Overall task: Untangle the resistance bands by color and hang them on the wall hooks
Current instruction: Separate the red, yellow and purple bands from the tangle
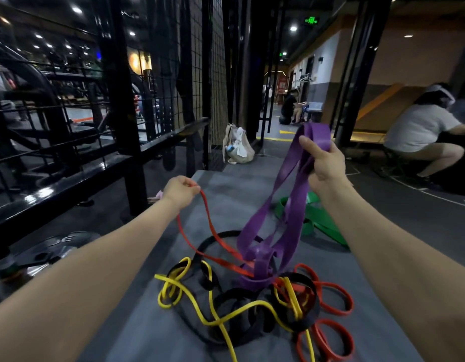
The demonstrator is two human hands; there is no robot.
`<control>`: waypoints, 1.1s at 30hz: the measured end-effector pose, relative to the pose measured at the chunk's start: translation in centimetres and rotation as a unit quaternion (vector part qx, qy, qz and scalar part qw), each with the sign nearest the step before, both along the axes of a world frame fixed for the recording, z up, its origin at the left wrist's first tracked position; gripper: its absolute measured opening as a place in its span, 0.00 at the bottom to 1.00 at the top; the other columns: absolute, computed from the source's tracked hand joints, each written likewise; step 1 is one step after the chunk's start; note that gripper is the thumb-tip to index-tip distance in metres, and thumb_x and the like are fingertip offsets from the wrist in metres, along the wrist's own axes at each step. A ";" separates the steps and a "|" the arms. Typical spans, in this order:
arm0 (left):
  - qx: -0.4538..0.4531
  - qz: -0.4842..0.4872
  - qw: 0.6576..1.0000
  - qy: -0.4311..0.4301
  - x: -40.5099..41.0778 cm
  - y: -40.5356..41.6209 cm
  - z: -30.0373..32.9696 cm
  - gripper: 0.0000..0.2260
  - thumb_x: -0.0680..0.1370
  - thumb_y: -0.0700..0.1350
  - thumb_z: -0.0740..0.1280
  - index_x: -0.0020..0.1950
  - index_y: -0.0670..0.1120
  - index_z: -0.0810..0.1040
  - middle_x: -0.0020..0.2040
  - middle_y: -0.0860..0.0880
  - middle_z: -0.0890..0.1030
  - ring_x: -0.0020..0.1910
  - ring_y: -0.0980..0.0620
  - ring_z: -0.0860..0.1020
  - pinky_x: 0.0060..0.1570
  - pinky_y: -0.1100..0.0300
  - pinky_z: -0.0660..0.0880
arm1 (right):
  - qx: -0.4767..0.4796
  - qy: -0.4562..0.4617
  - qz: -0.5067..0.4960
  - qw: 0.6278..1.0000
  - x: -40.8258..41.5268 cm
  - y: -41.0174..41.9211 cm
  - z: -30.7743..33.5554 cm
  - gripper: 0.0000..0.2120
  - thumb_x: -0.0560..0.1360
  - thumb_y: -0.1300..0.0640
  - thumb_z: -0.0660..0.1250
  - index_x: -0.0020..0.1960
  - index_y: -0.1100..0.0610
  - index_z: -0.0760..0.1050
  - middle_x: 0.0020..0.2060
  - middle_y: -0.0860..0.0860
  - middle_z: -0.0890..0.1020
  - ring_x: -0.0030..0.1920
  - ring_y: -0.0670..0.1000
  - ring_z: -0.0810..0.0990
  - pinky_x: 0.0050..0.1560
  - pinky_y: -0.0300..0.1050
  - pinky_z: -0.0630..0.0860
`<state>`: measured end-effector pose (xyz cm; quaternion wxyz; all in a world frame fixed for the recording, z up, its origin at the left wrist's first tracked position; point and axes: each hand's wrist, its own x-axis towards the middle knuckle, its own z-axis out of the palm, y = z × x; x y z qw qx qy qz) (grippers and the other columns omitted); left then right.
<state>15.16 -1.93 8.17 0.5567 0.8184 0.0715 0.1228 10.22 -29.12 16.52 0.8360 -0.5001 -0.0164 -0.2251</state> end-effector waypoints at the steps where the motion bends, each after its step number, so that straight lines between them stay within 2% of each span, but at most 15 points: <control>1: 0.020 -0.004 1.000 -0.002 -0.1 -0.1 0.0 0.09 0.73 0.40 0.71 0.35 0.49 0.75 0.36 0.48 0.77 0.38 0.50 0.74 0.46 0.56 0.73 | -0.012 0.001 0.002 1.000 0.2 0.1 0.3 0.10 0.68 0.66 0.73 0.37 0.54 0.75 0.26 0.45 0.81 0.35 0.48 0.79 0.43 0.45 0.77; 4: 0.043 -0.001 0.999 -0.003 -0.1 0.2 -0.5 0.09 0.72 0.41 0.72 0.35 0.51 0.75 0.40 0.48 0.79 0.42 0.50 0.76 0.51 0.55 0.75 | -0.088 0.023 0.017 0.996 0.8 1.1 -0.4 0.08 0.68 0.63 0.73 0.39 0.54 0.77 0.30 0.47 0.82 0.38 0.50 0.79 0.49 0.48 0.76; 7: 0.024 -0.006 1.000 -0.015 -0.1 0.6 -0.6 0.09 0.72 0.37 0.71 0.38 0.50 0.75 0.42 0.47 0.80 0.46 0.49 0.78 0.56 0.53 0.74 | -0.090 0.030 0.033 0.995 1.2 1.6 -2.1 0.03 0.73 0.61 0.69 0.43 0.54 0.77 0.34 0.49 0.83 0.38 0.49 0.80 0.50 0.48 0.78; 9: -0.026 -0.047 0.998 -0.029 -0.1 0.6 -0.3 0.11 0.72 0.31 0.68 0.45 0.47 0.75 0.42 0.48 0.79 0.49 0.50 0.76 0.57 0.55 0.73 | -0.065 0.039 0.073 0.994 1.4 1.6 -3.1 0.04 0.77 0.61 0.64 0.44 0.55 0.76 0.34 0.48 0.84 0.37 0.48 0.81 0.46 0.46 0.79; 11: 0.001 -0.087 0.995 -0.038 0.1 0.4 0.0 0.17 0.72 0.29 0.67 0.58 0.43 0.73 0.48 0.48 0.77 0.54 0.50 0.74 0.58 0.57 0.71 | -0.081 0.090 0.094 0.988 1.6 1.5 -4.0 0.07 0.78 0.64 0.60 0.43 0.56 0.73 0.35 0.51 0.81 0.36 0.50 0.79 0.41 0.45 0.77; 13: 0.147 -0.091 0.985 -0.017 0.3 0.0 -0.2 0.25 0.71 0.36 0.70 0.66 0.45 0.69 0.62 0.44 0.71 0.63 0.45 0.72 0.66 0.53 0.68 | -0.168 0.163 0.088 0.968 1.8 1.5 -5.3 0.10 0.76 0.68 0.60 0.40 0.57 0.71 0.35 0.54 0.77 0.36 0.52 0.75 0.39 0.44 0.73; 15: 0.294 -0.084 0.952 0.013 -0.7 -1.4 -0.7 0.29 0.71 0.42 0.72 0.70 0.47 0.66 0.69 0.41 0.62 0.68 0.42 0.66 0.69 0.56 0.62 | -0.256 0.213 0.093 0.938 1.8 1.3 -6.8 0.12 0.74 0.73 0.59 0.39 0.59 0.72 0.35 0.55 0.76 0.36 0.54 0.74 0.42 0.47 0.72; 17: 0.299 -0.137 0.944 0.019 -2.5 -3.9 -1.7 0.30 0.72 0.45 0.73 0.71 0.45 0.65 0.69 0.41 0.63 0.68 0.44 0.66 0.67 0.58 0.60 | -0.269 0.235 0.087 0.930 1.4 1.1 -7.6 0.14 0.73 0.75 0.57 0.38 0.60 0.72 0.35 0.57 0.76 0.36 0.55 0.74 0.41 0.49 0.71; 19: 0.231 -0.242 0.941 0.042 -4.4 -6.9 -3.2 0.32 0.71 0.46 0.74 0.70 0.41 0.64 0.67 0.41 0.69 0.65 0.46 0.70 0.64 0.58 0.66 | -0.218 0.226 0.081 0.946 1.1 0.9 -7.3 0.15 0.74 0.76 0.56 0.37 0.60 0.72 0.34 0.57 0.75 0.34 0.55 0.74 0.38 0.48 0.70; 22: 0.240 -0.333 0.907 0.089 -6.1 -10.8 -6.4 0.38 0.63 0.57 0.77 0.67 0.42 0.69 0.65 0.43 0.74 0.63 0.47 0.73 0.64 0.53 0.70 | -0.164 0.205 0.083 0.961 1.2 0.4 -5.2 0.14 0.76 0.73 0.57 0.37 0.59 0.70 0.31 0.56 0.76 0.31 0.53 0.74 0.33 0.45 0.70; 25: 0.316 -0.339 0.880 0.107 -7.1 -13.8 -9.1 0.52 0.61 0.61 0.77 0.74 0.40 0.55 0.73 0.42 0.63 0.71 0.44 0.64 0.69 0.52 0.64 | -0.176 0.184 0.103 0.962 1.3 0.4 -3.2 0.12 0.77 0.71 0.58 0.39 0.58 0.70 0.23 0.51 0.79 0.28 0.50 0.77 0.27 0.41 0.74; 27: 0.346 -0.295 0.885 0.099 -7.1 -14.5 -10.5 0.55 0.61 0.61 0.76 0.75 0.37 0.50 0.74 0.40 0.60 0.72 0.41 0.60 0.70 0.51 0.61 | -0.172 0.166 0.123 0.963 1.4 0.8 -2.5 0.12 0.77 0.71 0.58 0.39 0.58 0.70 0.22 0.49 0.79 0.27 0.49 0.78 0.26 0.40 0.76; 29: 0.332 -0.239 0.909 0.081 -7.0 -14.4 -11.0 0.46 0.63 0.57 0.77 0.71 0.37 0.60 0.68 0.41 0.68 0.67 0.42 0.67 0.65 0.52 0.67 | -0.148 0.144 0.137 0.969 1.6 1.4 -2.4 0.12 0.77 0.71 0.57 0.41 0.58 0.71 0.24 0.50 0.80 0.30 0.49 0.78 0.29 0.42 0.78; 31: 0.272 -0.230 0.933 0.051 -6.8 -13.7 -11.0 0.28 0.65 0.48 0.77 0.60 0.39 0.74 0.55 0.45 0.78 0.56 0.47 0.76 0.53 0.60 0.70 | -0.124 0.124 0.148 0.973 2.2 2.0 -3.0 0.10 0.78 0.70 0.57 0.43 0.59 0.73 0.32 0.53 0.79 0.34 0.50 0.77 0.35 0.44 0.78; 33: 0.162 -0.224 0.959 0.058 -6.4 -12.3 -10.4 0.17 0.67 0.38 0.76 0.54 0.38 0.78 0.42 0.48 0.76 0.43 0.51 0.75 0.38 0.69 0.69 | -0.206 0.137 0.116 0.962 2.8 2.5 -3.8 0.07 0.79 0.64 0.60 0.43 0.59 0.74 0.35 0.54 0.76 0.35 0.51 0.74 0.37 0.44 0.74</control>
